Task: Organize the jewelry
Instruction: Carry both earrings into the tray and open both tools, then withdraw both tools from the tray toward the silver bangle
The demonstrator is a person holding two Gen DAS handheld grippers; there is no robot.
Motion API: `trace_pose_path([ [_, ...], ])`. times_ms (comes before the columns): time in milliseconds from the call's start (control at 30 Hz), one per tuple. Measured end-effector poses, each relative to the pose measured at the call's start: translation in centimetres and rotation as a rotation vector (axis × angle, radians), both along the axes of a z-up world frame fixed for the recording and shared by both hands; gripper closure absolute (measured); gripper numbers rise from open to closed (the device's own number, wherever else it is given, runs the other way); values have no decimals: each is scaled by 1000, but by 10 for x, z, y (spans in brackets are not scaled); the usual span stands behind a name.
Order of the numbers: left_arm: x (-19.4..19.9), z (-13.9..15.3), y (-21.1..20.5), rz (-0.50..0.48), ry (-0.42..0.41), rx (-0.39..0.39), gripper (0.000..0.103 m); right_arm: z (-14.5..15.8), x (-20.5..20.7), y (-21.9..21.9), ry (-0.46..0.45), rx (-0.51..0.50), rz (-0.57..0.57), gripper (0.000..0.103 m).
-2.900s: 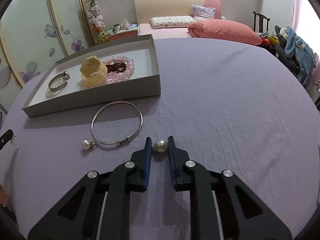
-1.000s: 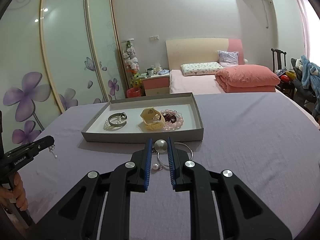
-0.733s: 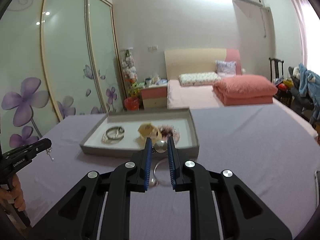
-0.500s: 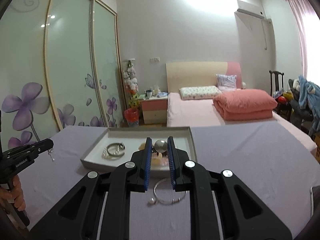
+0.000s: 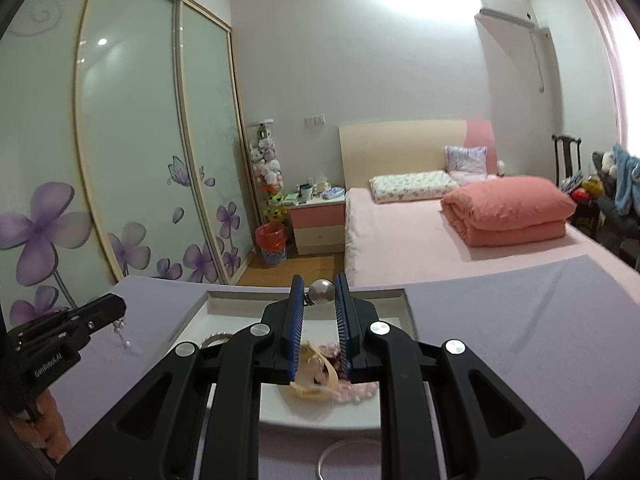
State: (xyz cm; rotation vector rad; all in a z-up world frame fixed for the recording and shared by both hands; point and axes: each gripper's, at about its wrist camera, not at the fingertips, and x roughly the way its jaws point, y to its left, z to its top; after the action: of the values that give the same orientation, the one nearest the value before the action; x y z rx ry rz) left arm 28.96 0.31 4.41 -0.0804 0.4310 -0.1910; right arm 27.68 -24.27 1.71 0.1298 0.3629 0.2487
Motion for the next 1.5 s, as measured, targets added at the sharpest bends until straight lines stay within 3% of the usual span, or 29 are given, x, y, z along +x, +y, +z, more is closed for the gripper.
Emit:
trace_pose_path([
  [267,56,-22,-10,11,54,7,93,-32,54,9,108,13,15,86],
  [433,75,-37,-9,8,86,8,93,-42,63,9,149,37,36,83],
  [567,81,-47,-9,2,104,4,93,-43,60,2,141,59,21,68],
  [867,99,-67,-11,2,157,-10,92,-47,68,-2,159,70,12,68],
  [1000,102,-76,-8,14,174,-18,86,-47,70,-4,161,72,7,68],
  [1500,98,-78,-5,22,188,-19,84,-50,72,-1,164,47,7,68],
])
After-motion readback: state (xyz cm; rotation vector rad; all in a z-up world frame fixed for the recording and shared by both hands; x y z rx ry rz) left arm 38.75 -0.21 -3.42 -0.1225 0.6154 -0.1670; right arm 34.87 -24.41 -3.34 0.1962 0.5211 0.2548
